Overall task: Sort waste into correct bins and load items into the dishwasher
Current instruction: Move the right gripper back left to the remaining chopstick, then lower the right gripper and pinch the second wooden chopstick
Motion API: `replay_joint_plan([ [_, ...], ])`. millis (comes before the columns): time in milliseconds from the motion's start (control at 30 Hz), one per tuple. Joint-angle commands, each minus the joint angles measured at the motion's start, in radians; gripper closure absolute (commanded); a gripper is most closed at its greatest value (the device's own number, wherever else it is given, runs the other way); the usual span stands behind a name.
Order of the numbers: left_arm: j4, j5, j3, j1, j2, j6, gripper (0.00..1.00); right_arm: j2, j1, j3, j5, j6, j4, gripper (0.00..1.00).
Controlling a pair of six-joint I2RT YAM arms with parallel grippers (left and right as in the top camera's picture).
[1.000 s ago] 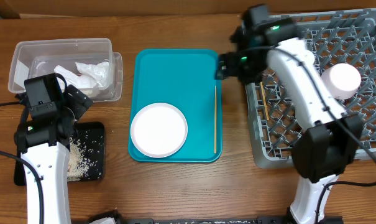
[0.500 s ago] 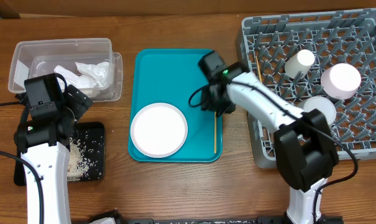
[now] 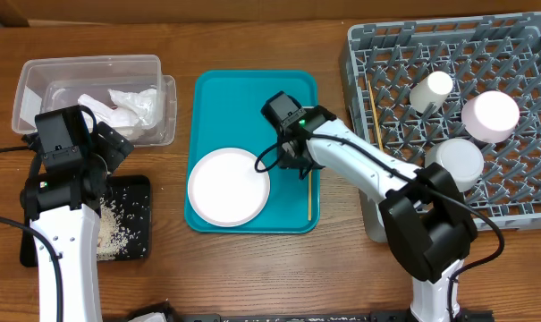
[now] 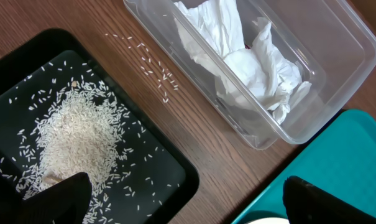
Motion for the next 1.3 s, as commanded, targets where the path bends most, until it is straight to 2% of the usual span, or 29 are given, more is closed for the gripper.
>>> replay_joint_plan([
  [0, 0.002, 0.004, 0.015, 0.004, -0.010, 0.019, 0.00, 0.022, -0.017, -0.007, 0.045, 0.004, 0.009, 0.51],
  [533, 0.002, 0.004, 0.015, 0.004, -0.010, 0.019, 0.00, 0.076, -0.018, -0.014, 0.003, 0.031, 0.020, 0.54],
  [800, 0.002, 0.004, 0.015, 0.004, -0.009, 0.019, 0.00, 0.126, -0.021, -0.014, -0.092, 0.030, 0.016, 0.54],
  [900, 0.002, 0.004, 0.015, 0.004, -0.010, 0.019, 0.00, 0.128, -0.021, -0.013, -0.129, 0.031, 0.007, 0.67],
  [1067, 0.002, 0.004, 0.015, 0.004, -0.010, 0.019, 0.00, 0.127, -0.023, 0.023, -0.159, 0.039, -0.026, 0.94],
  [1267, 0.002, 0.004, 0.015, 0.004, -0.010, 0.019, 0.00, 0.126, -0.051, 0.173, -0.159, 0.045, -0.158, 0.96],
])
